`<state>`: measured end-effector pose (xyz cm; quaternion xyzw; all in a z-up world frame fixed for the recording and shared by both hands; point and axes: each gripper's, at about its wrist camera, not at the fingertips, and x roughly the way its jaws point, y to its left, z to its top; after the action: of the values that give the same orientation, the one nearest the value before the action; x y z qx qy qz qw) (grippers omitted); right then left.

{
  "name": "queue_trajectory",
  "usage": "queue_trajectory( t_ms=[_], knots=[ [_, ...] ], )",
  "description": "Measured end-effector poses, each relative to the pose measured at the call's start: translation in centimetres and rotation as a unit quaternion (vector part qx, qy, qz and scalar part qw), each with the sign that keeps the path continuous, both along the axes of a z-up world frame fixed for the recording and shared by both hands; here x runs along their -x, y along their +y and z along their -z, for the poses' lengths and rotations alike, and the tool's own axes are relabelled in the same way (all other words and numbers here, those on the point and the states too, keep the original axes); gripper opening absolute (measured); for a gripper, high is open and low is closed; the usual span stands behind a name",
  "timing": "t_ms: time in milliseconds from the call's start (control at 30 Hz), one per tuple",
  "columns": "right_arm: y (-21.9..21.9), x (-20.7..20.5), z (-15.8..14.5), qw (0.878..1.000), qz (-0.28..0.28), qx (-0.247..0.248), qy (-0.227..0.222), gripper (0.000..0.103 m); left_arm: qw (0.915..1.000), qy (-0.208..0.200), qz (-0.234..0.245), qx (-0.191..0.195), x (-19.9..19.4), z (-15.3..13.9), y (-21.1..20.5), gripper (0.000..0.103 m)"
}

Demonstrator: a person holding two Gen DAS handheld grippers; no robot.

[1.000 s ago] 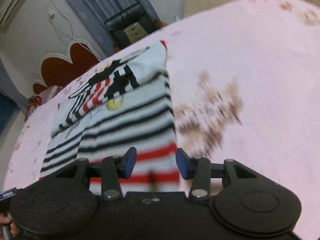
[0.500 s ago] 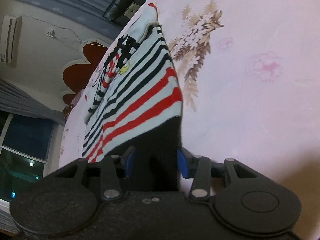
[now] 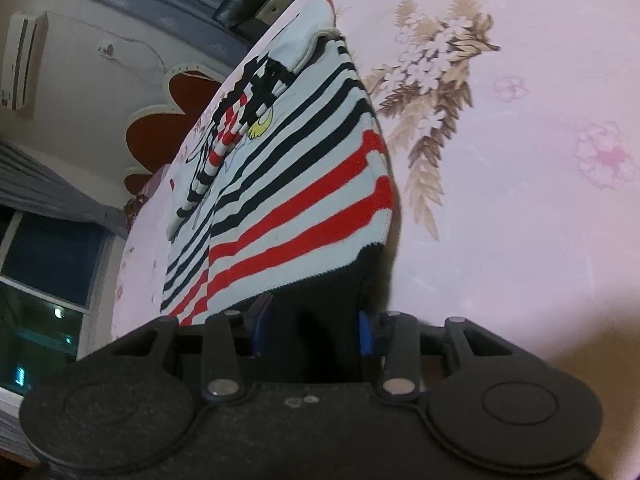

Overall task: Fold small clothes
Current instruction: 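Grasp the black hem with both grippers and lift it toward the collar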

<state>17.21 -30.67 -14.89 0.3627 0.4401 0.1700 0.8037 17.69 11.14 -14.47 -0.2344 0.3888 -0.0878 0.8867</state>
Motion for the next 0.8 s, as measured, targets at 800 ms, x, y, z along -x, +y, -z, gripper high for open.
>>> queue_trajectory(
  t_ms=[800],
  knots=[
    [0.1, 1.2, 0.4, 1.0, 0.007, -0.013, -0.002, 0.038, 0.9843, -0.002, -0.019, 0.175, 2.4, 3.2, 5.1, 0.042]
  ],
)
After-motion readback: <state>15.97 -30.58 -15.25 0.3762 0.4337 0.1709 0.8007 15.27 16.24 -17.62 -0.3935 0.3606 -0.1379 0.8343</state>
